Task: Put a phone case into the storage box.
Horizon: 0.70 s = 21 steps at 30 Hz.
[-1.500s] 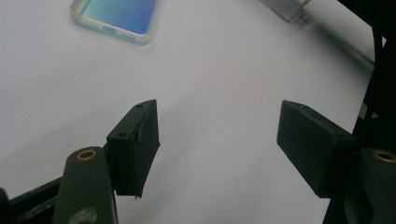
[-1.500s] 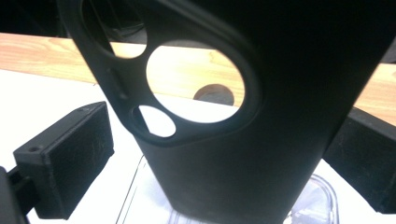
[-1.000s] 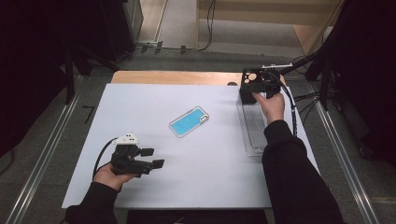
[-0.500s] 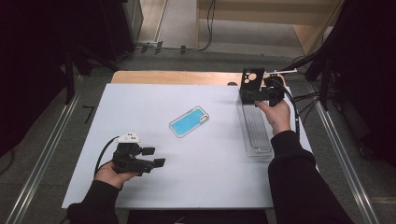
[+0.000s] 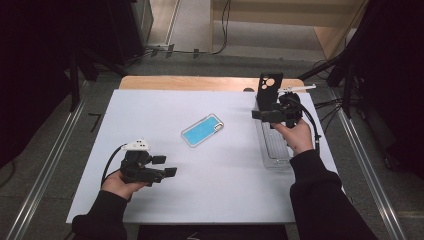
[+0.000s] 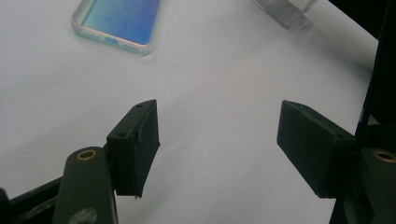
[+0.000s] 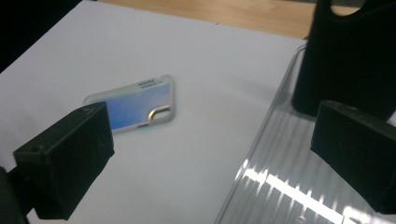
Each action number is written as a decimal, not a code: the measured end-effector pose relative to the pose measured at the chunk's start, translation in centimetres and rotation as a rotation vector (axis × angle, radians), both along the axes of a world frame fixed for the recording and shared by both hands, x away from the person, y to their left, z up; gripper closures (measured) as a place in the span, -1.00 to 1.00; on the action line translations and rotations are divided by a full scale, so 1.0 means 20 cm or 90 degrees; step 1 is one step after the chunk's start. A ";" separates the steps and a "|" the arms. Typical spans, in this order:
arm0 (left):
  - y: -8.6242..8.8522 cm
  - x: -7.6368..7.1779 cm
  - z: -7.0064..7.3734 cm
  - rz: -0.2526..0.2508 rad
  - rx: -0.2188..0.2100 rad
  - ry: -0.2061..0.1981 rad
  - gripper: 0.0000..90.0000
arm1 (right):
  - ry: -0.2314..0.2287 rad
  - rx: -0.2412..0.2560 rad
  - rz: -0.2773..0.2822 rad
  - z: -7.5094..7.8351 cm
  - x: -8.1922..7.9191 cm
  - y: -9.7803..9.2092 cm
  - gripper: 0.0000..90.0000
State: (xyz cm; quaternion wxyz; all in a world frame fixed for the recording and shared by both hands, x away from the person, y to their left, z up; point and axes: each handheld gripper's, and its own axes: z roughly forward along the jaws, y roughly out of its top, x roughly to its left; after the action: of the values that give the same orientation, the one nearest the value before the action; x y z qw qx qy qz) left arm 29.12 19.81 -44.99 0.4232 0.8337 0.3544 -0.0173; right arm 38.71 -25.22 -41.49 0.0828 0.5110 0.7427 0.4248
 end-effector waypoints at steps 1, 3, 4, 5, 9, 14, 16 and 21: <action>0.00 0.00 0.00 -0.002 -0.002 0.001 -0.33 | 0.004 0.004 0.016 0.00 -0.01 0.01 -1.00; 0.00 0.01 0.00 -0.002 -0.004 0.002 -0.33 | 0.007 0.005 0.032 -0.01 -0.04 0.02 -1.00; 0.00 0.01 0.00 -0.002 -0.005 0.002 -0.33 | 0.008 0.009 0.040 -0.01 -0.05 0.03 -1.00; 0.00 0.01 0.00 -0.004 -0.006 0.003 -0.32 | 0.011 0.014 0.048 -0.01 -0.06 0.03 -1.00; -0.01 0.03 0.01 -0.005 -0.004 0.003 -0.33 | 0.012 0.011 0.077 -0.01 -0.11 0.07 -1.00; -0.01 0.03 0.01 -0.007 -0.006 0.004 -0.33 | 0.034 0.020 0.126 -0.02 -0.17 0.11 -1.00; -0.01 0.04 0.01 -0.008 -0.007 0.005 -0.33 | 0.031 0.009 0.152 -0.02 -0.21 0.13 -1.00; -0.02 0.05 0.01 -0.006 -0.008 0.011 -0.33 | 0.021 -0.017 0.168 -0.02 -0.28 0.17 -1.00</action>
State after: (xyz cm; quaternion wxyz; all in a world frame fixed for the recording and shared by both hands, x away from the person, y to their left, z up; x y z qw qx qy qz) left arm 30.04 19.50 -44.87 0.4251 0.8326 0.3539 -0.0292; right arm 33.11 -21.89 -41.95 0.0207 0.4143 0.8103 0.4140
